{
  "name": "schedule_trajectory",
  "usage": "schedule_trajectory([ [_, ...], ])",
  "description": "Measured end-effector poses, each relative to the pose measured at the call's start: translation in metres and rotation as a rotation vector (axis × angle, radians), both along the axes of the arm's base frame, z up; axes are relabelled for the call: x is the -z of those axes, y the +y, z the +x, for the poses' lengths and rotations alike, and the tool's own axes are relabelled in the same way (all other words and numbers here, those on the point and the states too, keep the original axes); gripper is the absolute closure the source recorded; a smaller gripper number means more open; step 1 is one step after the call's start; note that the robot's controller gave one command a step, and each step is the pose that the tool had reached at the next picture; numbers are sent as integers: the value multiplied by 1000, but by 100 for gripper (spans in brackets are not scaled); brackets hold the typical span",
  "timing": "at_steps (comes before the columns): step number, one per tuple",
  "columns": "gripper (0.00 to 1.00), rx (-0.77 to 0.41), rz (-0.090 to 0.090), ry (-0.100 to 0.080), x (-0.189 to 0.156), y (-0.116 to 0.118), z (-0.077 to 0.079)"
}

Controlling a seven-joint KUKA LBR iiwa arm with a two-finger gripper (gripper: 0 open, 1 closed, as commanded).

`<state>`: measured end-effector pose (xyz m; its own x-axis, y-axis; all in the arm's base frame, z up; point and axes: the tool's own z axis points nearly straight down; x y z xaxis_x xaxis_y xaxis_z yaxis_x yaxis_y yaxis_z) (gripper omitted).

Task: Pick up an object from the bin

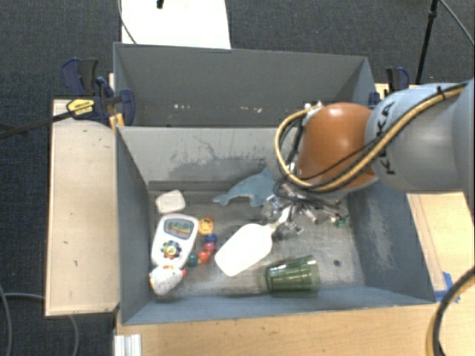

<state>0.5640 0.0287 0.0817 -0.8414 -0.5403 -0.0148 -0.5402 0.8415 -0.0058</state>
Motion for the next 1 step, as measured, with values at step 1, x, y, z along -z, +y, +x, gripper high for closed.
schedule_trajectory([
  [1, 100, 2, -1, 11, -17, -1, -2],
])
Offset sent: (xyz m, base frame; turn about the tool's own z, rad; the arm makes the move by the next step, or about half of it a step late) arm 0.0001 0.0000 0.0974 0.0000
